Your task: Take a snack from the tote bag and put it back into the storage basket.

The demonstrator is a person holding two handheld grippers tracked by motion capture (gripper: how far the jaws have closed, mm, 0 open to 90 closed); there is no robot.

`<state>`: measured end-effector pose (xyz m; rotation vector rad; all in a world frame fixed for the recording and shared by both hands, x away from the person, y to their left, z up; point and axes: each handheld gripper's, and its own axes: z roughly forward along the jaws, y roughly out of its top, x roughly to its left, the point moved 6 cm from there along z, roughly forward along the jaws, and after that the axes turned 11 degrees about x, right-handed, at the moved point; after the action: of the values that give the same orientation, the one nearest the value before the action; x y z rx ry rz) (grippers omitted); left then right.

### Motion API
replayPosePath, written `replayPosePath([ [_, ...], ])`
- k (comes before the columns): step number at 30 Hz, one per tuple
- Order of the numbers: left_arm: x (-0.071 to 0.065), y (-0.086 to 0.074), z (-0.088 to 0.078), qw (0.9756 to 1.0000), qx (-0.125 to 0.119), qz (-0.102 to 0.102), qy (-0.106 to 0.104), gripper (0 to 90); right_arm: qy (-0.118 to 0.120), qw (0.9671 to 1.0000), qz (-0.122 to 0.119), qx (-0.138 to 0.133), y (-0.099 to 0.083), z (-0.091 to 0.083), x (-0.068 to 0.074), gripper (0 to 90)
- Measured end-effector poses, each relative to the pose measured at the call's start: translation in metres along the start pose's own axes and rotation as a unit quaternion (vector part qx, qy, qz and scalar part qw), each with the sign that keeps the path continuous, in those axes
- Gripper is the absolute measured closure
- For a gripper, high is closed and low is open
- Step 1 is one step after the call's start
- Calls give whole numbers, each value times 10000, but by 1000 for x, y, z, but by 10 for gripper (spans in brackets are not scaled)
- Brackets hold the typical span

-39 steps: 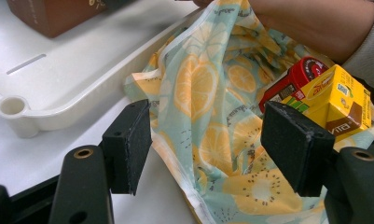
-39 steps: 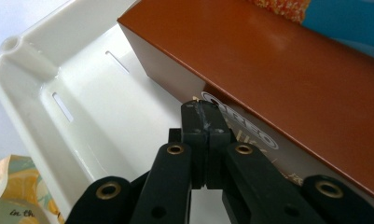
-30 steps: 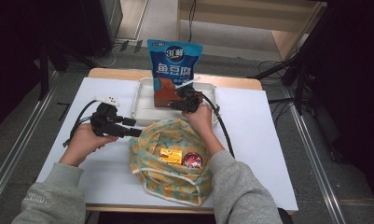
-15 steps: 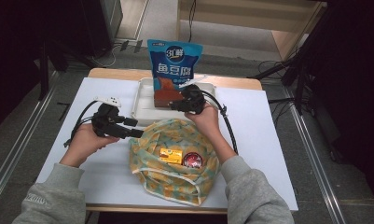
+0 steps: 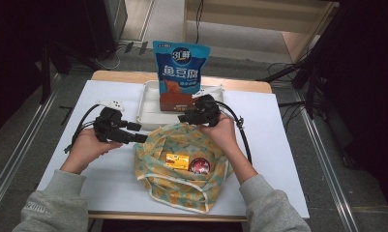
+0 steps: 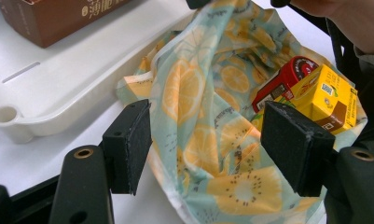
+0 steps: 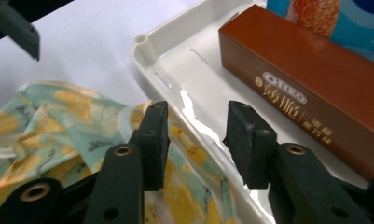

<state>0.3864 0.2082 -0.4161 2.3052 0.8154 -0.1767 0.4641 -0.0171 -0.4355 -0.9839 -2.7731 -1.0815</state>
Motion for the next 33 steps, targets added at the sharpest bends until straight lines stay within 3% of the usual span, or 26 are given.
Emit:
replayPosePath([
  [11, -7, 4, 4, 10000, 16, 92, 15, 341, 60, 10000, -47, -33, -15, -8, 1, 487],
  [33, -27, 12, 13, 9993, 23, 373, -58, 358, 58, 10000, 69, -11, -30, -15, -6, 470],
])
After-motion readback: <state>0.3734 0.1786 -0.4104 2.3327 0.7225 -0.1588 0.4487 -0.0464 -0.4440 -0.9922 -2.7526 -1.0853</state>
